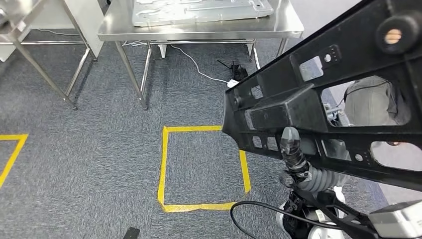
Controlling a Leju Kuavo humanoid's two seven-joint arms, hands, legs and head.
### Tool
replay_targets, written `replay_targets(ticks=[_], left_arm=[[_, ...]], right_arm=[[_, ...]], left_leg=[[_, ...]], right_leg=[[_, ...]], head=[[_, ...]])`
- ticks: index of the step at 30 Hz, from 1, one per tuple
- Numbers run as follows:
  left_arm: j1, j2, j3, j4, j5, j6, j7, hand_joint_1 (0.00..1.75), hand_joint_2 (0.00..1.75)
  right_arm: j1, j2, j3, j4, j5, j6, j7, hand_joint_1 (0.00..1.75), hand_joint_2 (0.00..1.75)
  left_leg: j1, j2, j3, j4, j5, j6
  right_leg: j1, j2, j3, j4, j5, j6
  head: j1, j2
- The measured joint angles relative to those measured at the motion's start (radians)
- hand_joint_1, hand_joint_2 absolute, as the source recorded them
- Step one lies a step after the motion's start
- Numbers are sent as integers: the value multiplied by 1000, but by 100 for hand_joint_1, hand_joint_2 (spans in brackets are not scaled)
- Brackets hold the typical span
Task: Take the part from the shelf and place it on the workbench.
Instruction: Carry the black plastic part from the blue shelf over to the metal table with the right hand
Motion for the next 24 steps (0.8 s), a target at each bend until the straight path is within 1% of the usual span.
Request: replay_targets(ticks=[1, 2, 3, 4, 5, 6, 7, 8, 9, 10, 11, 12, 13, 14, 16, 17, 18, 19, 20, 21, 22, 23, 24], left_arm=[[1, 0, 0, 0, 0, 0, 0, 0, 175], [1, 1, 0, 0, 0, 0, -1, 0, 175], [1, 1, 0, 0, 0, 1, -1, 0, 175], [0, 2, 0, 0, 0, 1, -1, 0, 175], [0, 1, 0, 0, 0, 0, -1, 0, 175], [-1, 1, 0, 0, -1, 0, -1, 0, 175], [0, 1, 0, 0, -1, 0, -1, 0, 175], [0, 1, 0, 0, -1, -1, -1, 0, 175], [1, 1, 0, 0, -1, -1, 0, 0, 175], [1, 1, 0, 0, -1, -1, 0, 0, 175], [2, 1, 0, 0, -1, -1, 0, 0, 175], [2, 1, 0, 0, -1, -1, 0, 0, 175], [0, 1, 0, 0, -1, -2, 0, 0, 175], [-1, 1, 0, 0, -1, -2, 0, 0, 175], [-1, 1, 0, 0, 0, -4, 0, 0, 175], [1, 1, 0, 0, 0, -4, 0, 0, 175], [3, 1, 0, 0, 0, -4, 0, 0, 175], [3, 2, 0, 0, 0, -4, 0, 0, 175], [3, 2, 0, 0, 0, -4, 0, 0, 175], [2, 1, 0, 0, 0, -4, 0, 0, 175], [3, 1, 0, 0, 0, -4, 0, 0, 175], [4, 1, 0, 0, 0, -4, 0, 0, 175], [5, 1, 0, 0, 0, -4, 0, 0, 175]], right_arm=[[0, 0, 0, 0, -1, 1, -1, 175, 175], [-1, 0, 0, 0, -2, 1, -2, 175, 175], [-1, 0, 0, 0, -3, 2, -3, 175, 175], [-2, 0, 0, 0, -5, 3, -5, 175, 175], [-2, 0, 0, 0, -7, 4, -6, 175, 175], [-1, 0, 0, 0, -10, 4, -7, 175, 175], [-1, 0, 0, 0, -12, 5, -7, 175, 175], [0, 0, 0, 0, -13, 6, -8, 175, 175], [0, 0, 0, 0, -13, 6, -9, 175, 175], [0, 0, 0, 0, -13, 7, -10, 175, 175], [0, 0, 0, 0, -14, 8, -11, 175, 175], [0, 0, 0, 0, -14, 8, -12, 175, 175], [-1, 0, 0, 0, -15, 8, -13, 175, 175], [-2, 1, 0, 0, -16, 9, -13, 175, 175], [-3, 1, 0, 0, -17, 9, -15, 175, 175], [-3, 0, 0, 0, -17, 10, -15, 175, 175], [-3, 0, 0, 0, -17, 10, -16, 175, 175], [-4, 0, 0, 0, -16, 11, -17, 175, 175], [-3, 0, 0, 0, -16, 11, -18, 175, 175], [-3, 0, 0, 0, -16, 12, -19, 175, 175], [-2, 0, 0, 0, -16, 12, -19, 175, 175], [-1, 0, 0, 0, -16, 12, -20, 175, 175], [0, 0, 0, 0, -16, 12, -20, 175, 175]], left_leg=[[1, 1, 1, 0, -2, -5], [1, 9, 0, 7, -7, -11], [1, 21, -9, 29, -18, -17], [2, 34, -28, 70, -37, -23], [4, 47, -58, 128, -60, -30], [8, 54, -96, 194, -83, -35], [11, 58, -130, 248, -96, -39], [14, 60, -151, 273, -92, -43], [16, 61, -154, 264, -71, -45], [18, 64, -135, 215, -33, -46], [19, 69, -105, 146, 6, -45], [16, 74, -74, 85, 28, -43], [12, 77, -49, 38, 38, -37], [9, 79, -37, 15, 32, -30], [8, 74, -25, 5, 15, -10], [9, 72, -16, 0, 10, -2], [9, 69, -5, -4, 6, 7], [9, 67, 7, -7, 1, 14], [8, 66, 16, -9, -5, 20], [7, 64, 24, -10, -12, 23], [5, 62, 33, -10, -20, 25], [2, 59, 44, -10, -29, 27], [0, 56, 58, -10, -40, 27]], right_leg=[[-2, -2, 5, -3, 1, -4], [-5, -4, 13, -8, 0, -9], [-8, -7, 21, -13, 0, -15], [-12, -10, 31, -17, -2, -20], [-12, -14, 37, -19, -5, -23], [-12, -18, 41, -18, -10, -26], [-12, -21, 46, -18, -14, -26], [-13, -23, 52, -18, -20, -24], [-14, -24, 59, -18, -27, -22], [-15, -25, 69, -18, -34, -18], [-17, -27, 80, -18, -42, -14], [-16, -28, 87, -18, -51, -7], [-15, -29, 92, -20, -59, 0], [-13, -31, 99, -23, -64, 6], [-11, -32, 111, -25, -64, 18], [-11, -32, 113, -13, -62, 22], [-13, -31, 101, 15, -63, 25], [-14, -30, 76, 62, -71, 26], [-13, -28, 38, 122, -85, 26], [-12, -26, -8, 186, -109, 26], [-11, -25, -51, 236, -133, 26], [-10, -23, -84, 261, -149, 25], [-10, -22, -103, 255, -147, 23]], head=[[0, 0], [-1, 0], [-5, 0], [-8, 0], [-11, 0], [-13, 0], [-13, 0], [-13, 0], [-14, 0], [-13, 0], [-14, 0], [-14, 0], [-15, 0], [-15, 0], [-12, 0], [-9, 0], [-8, 0], [-6, 0], [-4, 0], [-3, 0], [-2, 0], [-2, 0], [-2, 0]])
